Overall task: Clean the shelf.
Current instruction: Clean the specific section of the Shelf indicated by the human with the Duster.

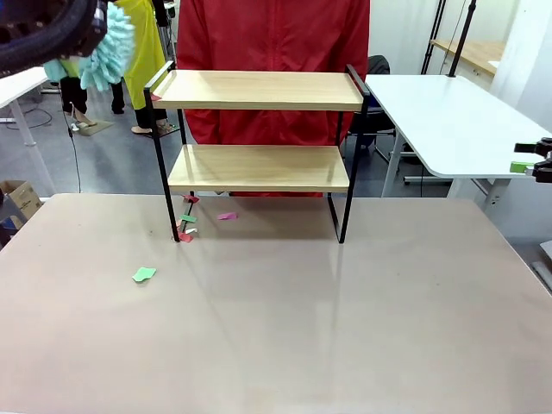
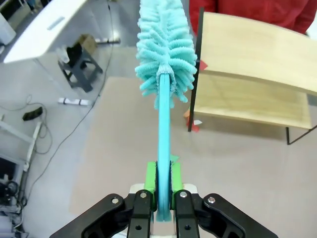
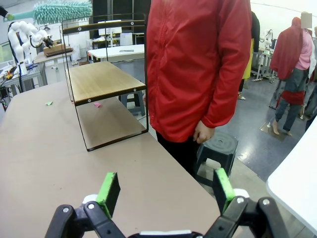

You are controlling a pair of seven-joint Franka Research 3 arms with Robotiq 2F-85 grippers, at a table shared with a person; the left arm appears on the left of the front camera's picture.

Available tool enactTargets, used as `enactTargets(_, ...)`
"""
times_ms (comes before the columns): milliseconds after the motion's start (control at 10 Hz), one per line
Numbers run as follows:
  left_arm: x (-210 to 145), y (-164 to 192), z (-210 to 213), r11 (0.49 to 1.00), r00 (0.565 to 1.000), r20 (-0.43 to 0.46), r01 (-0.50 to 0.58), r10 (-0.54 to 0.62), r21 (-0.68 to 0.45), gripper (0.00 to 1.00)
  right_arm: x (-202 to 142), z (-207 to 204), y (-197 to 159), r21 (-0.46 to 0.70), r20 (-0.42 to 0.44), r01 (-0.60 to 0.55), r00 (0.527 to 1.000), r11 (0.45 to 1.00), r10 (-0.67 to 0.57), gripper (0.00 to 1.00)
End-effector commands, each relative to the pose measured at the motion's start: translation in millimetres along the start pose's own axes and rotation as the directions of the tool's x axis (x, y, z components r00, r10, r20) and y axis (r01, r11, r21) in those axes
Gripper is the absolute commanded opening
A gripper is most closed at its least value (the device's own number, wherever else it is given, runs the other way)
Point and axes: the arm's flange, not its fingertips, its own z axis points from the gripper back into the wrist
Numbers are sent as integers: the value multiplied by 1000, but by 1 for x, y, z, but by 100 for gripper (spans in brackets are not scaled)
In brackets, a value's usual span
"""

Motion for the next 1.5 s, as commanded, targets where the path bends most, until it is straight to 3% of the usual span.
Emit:
enactTargets(0,2,6,10,998,997,50,-53,52,23,14,8,-1,0,-12,-18,4,1000,1000,-4,100)
enactTargets(300,1,15,23,996,991,97,-84,87,-38,14,8,-1,0,-12,-18,4,1000,1000,-4,100)
enactTargets(700,17,-2,32,989,984,155,-68,89,-135,14,8,-1,0,-12,-18,4,1000,1000,-4,100)
enactTargets(1100,41,-31,37,945,979,184,-27,91,-327,14,8,-1,0,-12,-18,4,1000,1000,-4,100)
enactTargets(1400,50,-72,33,963,983,162,-43,89,-268,14,8,-1,0,-12,-18,4,1000,1000,-4,100)
